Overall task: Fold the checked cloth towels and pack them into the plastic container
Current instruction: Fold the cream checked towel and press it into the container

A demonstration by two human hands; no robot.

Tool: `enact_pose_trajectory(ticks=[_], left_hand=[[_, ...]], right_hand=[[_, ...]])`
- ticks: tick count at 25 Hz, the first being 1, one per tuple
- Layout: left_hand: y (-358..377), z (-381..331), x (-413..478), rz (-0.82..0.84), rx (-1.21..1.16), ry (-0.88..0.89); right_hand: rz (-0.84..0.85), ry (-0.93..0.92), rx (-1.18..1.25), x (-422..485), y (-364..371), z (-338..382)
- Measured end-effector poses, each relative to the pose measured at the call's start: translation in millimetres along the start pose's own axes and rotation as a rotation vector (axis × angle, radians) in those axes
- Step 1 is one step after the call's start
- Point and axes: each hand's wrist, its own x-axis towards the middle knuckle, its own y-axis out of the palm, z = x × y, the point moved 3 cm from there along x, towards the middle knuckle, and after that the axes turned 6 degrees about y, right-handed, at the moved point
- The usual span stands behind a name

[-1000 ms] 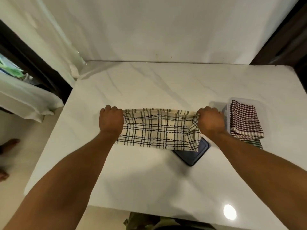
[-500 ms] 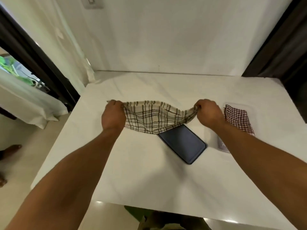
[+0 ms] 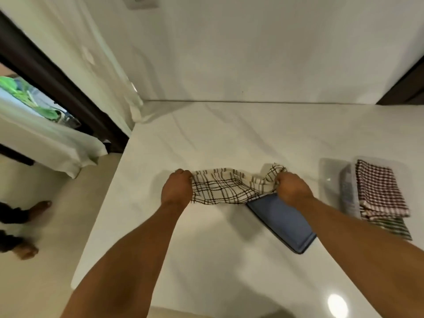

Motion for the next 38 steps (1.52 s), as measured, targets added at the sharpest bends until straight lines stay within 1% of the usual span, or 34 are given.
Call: enact_pose_trajectory(ticks=[2, 6, 9, 10, 11, 12, 13, 14, 15, 17, 19, 21, 24, 25, 28, 30, 32, 34, 36, 38], left_hand=[[12, 4, 18, 0.053, -0.019, 0.036], [30, -18, 30, 0.104, 0.005, 0.076], [40, -34, 32, 0.173, 0.034, 0.091], [41, -37, 33, 0.195, 0.061, 0.097], [39, -41, 32, 0.197, 0.074, 0.106], [34, -43, 31, 0.174, 0.074, 0.105], [26, -45, 29, 0.114, 0.055, 0.09], [14, -48, 28, 0.038, 0.027, 0.07], [3, -49, 29, -0.03, 0.004, 0.056], [-21, -55, 23, -0.131, -0.012, 0.063], [-44, -61, 9, -0.237, -0.043, 0.08], [-63, -67, -4, -0.301, -0.072, 0.086], [-83, -72, -18, -0.371, -0.074, 0.09], [-89, -75, -24, -0.395, -0.062, 0.108], [-104, -81, -44, -0.51, -0.14, 0.138], [-101, -78, -63, -0.542, -0.152, 0.17], [-82, -62, -86, -0.487, -0.1, 0.238], [-46, -37, -111, -0.339, 0.011, 0.31], [-6, -13, -134, -0.132, 0.105, 0.381], [26, 1, -149, 0.094, 0.176, 0.417]], right_hand=[[-0.045, 0.007, 0.029, 2, -4, -18], [0.013, 0.015, 0.026, -3, -11, -57], [0.109, 0.011, 0.008, -4, -6, -77], [0.112, -0.024, -0.014, -6, -9, -76], [0.041, -0.061, 0.005, -7, -18, -74], [-0.098, -0.073, 0.07, -8, -31, -72], [-0.254, -0.064, 0.149, -11, -46, -72], [-0.358, -0.066, 0.188, -16, -60, -73], [-0.377, -0.086, 0.149, -17, -70, -72], [-0.328, -0.15, 0.045, -25, -86, -71], [-0.424, -0.159, 0.12, -38, -106, -75], [-0.519, -0.158, 0.172, -50, -122, -77], [-0.551, -0.182, 0.202, -62, -139, -75], [-0.585, -0.194, 0.23, -69, -145, -73], [-0.75, -0.221, 0.385, -91, -160, -65], [-0.847, -0.284, 0.411, -116, -149, -63], [-0.862, -0.345, 0.341, -140, -112, -73], [-0.774, -0.336, 0.209, -158, -59, -95], [-0.589, -0.26, 0.105, -169, -7, -118], [-0.391, -0.138, 0.016, -174, 30, -132]])
